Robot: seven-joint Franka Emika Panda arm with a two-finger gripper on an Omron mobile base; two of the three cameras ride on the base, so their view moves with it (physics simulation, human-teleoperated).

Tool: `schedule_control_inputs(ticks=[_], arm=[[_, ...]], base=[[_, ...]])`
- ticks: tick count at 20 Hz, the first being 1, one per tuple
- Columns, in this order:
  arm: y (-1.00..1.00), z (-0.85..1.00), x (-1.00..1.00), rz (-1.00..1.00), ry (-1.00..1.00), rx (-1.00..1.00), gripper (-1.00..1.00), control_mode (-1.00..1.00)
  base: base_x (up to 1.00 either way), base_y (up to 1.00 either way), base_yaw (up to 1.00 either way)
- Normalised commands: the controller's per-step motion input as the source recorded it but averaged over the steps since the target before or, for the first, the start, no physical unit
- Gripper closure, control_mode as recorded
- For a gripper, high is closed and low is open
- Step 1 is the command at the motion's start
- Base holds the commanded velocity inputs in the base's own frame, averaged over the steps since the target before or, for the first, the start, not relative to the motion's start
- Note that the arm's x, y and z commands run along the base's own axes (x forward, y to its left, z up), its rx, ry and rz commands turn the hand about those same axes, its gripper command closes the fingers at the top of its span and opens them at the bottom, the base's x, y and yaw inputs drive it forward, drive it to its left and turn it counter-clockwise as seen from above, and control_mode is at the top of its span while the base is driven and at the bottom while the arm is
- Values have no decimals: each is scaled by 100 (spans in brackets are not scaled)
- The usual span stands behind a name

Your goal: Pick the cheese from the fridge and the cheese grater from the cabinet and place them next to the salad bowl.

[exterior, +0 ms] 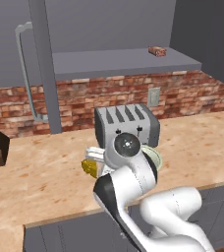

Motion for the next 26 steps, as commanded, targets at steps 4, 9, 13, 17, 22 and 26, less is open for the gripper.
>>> schedule_control_inputs(ticks=[4, 9, 13, 17, 22, 26], arm=[[16, -58, -5, -16, 0, 0, 100, -100], [13, -52, 11, -3, 2, -1, 100, -100], [-3, -45, 11, 0, 6, -6, 100, -100], [0, -30, 17, 0, 3, -11, 100, -100], [0, -24, 22, 0, -3, -13, 100, -100], [0, -21, 33, 0, -2, -10, 100, -100]], base=[[0, 0, 0], [0, 0, 0], [0, 0, 0], [0, 0, 0], [0, 0, 0], [0, 0, 0]])
